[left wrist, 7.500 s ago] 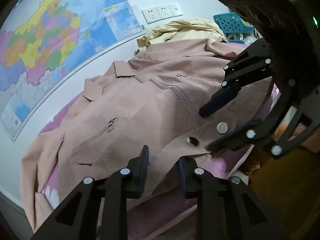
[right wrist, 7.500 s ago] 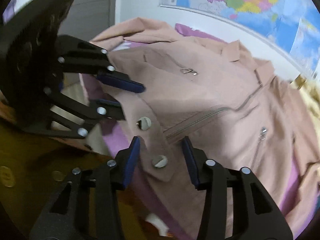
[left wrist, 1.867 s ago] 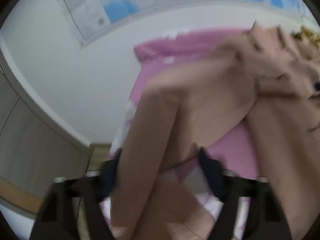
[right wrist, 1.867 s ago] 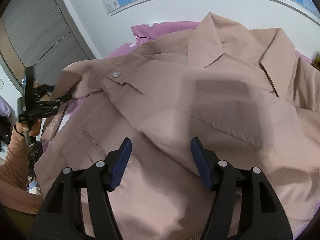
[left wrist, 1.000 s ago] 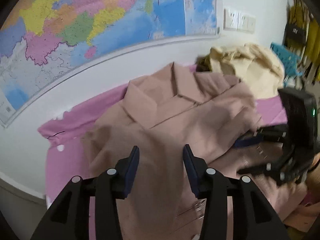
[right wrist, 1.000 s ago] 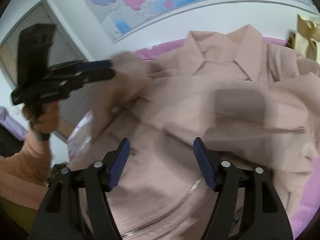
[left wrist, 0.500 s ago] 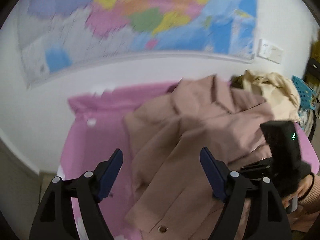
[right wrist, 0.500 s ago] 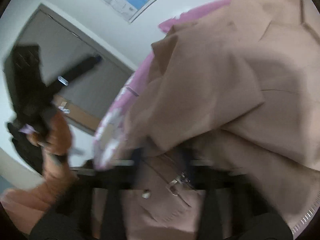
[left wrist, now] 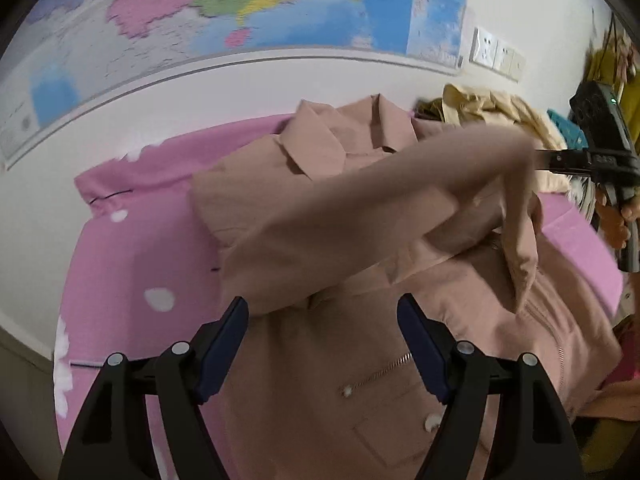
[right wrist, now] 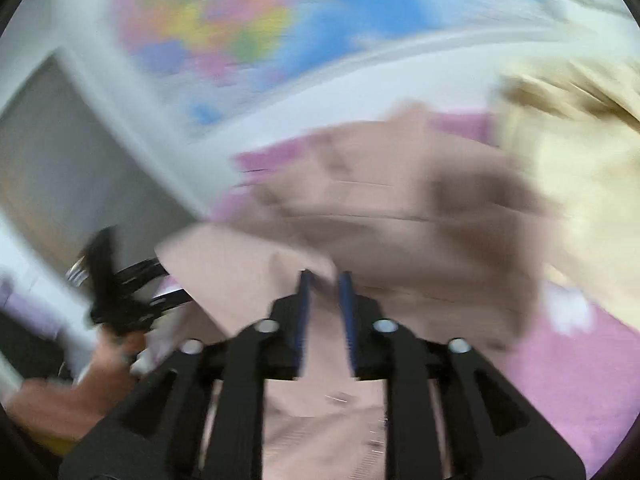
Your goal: Fold large clothes
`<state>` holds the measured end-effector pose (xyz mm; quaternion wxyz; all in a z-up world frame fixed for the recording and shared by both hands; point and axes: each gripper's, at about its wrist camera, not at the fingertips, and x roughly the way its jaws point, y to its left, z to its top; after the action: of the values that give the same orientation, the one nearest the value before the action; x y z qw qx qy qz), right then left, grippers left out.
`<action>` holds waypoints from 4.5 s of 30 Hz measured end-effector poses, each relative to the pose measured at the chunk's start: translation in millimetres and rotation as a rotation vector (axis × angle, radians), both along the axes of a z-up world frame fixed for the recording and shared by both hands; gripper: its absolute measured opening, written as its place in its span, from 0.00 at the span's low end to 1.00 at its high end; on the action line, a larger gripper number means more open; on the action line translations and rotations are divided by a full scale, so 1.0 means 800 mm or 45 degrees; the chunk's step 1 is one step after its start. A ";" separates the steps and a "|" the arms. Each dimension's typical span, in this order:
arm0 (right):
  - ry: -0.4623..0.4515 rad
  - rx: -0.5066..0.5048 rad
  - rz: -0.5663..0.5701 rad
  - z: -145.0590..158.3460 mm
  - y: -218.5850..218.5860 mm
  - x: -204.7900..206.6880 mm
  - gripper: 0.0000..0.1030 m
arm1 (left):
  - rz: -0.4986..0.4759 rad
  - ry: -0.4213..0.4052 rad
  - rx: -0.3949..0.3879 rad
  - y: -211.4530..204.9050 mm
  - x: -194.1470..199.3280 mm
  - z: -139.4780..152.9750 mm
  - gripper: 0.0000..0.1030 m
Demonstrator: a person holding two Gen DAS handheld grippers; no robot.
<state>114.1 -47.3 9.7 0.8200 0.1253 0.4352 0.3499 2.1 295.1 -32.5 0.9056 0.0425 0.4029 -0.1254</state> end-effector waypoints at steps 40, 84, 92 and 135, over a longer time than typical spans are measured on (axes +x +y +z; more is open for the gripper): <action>-0.062 -0.195 -0.190 -0.033 -0.082 0.008 0.46 | -0.088 -0.175 0.169 0.014 0.011 -0.013 0.48; -0.182 -0.358 -0.061 -0.062 -0.001 0.003 0.31 | 0.154 -0.109 0.104 0.023 0.002 -0.015 0.72; -0.172 -0.129 -0.037 -0.026 -0.065 -0.092 0.55 | 0.266 -0.028 -0.041 0.091 -0.077 -0.020 0.75; 0.192 0.210 0.172 -0.100 -0.087 -0.229 0.79 | 0.043 0.296 -0.594 0.052 -0.149 -0.075 0.73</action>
<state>-68.8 -117.2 -70.1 0.7466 0.1886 0.4727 0.4284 -117.2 336.6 -92.1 0.8406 -0.1888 0.4651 -0.2037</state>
